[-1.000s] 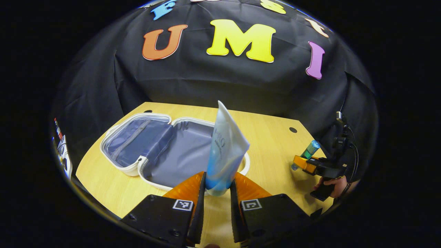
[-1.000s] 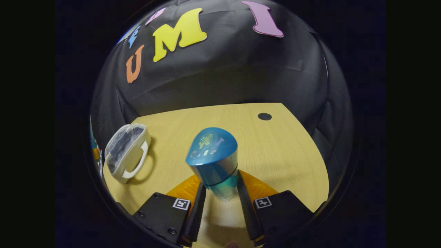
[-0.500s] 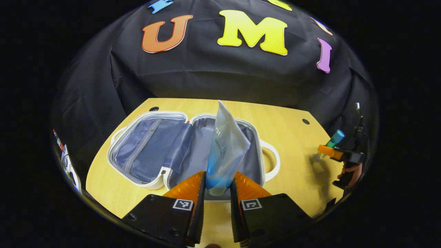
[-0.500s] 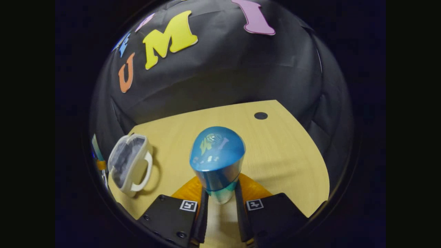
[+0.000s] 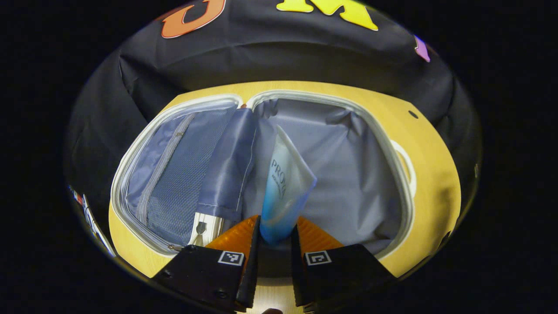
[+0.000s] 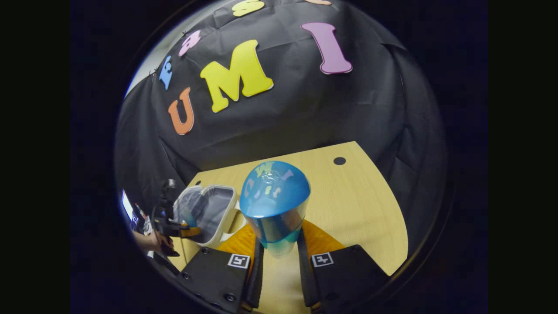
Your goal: First open the suitcase, pack the skin care products into it, and then close the suitcase.
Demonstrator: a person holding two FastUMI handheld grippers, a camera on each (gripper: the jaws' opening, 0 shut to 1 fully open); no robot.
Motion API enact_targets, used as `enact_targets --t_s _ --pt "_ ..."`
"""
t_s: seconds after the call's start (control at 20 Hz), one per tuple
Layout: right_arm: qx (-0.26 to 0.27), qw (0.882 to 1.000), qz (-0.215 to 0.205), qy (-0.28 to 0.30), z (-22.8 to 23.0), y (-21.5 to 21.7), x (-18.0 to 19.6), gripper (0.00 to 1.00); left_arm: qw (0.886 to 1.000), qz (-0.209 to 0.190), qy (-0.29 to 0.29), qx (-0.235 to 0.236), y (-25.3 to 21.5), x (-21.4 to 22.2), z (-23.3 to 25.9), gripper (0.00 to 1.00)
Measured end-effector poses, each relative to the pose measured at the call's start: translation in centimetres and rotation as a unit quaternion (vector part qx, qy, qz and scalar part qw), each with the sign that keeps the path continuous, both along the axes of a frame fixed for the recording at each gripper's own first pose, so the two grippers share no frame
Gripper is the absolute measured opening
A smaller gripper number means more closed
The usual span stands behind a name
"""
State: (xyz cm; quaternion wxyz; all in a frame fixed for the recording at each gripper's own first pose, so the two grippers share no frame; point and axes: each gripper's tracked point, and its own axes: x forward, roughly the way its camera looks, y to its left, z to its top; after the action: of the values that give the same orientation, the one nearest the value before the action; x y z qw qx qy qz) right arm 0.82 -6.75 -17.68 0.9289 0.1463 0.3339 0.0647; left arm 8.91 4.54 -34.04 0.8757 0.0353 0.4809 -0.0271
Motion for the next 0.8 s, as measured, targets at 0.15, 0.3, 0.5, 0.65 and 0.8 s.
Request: enact_targets --t_s 0.15,0.3,0.5,0.65,0.8 --pt "0.02 1.0 -0.016 0.001 1.7 0.2 -1.0 0.34 0.999 0.016 0.016 0.041 0.5 0.1 -0.3 0.36" --pt "0.008 1.0 0.002 -0.011 2.7 0.3 -1.4 0.35 0.997 0.05 0.032 0.052 1.1 1.0 -0.4 0.37" --pt "0.02 1.0 0.011 -0.016 3.8 0.8 -1.5 0.34 0.993 0.071 0.06 0.071 1.3 1.9 -0.6 0.37" --pt "0.022 0.999 0.02 -0.018 4.1 0.7 -1.7 0.34 0.989 0.061 0.079 0.112 1.4 2.6 -0.9 0.39" --pt "0.024 0.999 0.017 -0.015 4.0 0.1 -2.1 0.34 0.986 0.058 0.085 0.133 1.3 2.8 -1.1 0.41"
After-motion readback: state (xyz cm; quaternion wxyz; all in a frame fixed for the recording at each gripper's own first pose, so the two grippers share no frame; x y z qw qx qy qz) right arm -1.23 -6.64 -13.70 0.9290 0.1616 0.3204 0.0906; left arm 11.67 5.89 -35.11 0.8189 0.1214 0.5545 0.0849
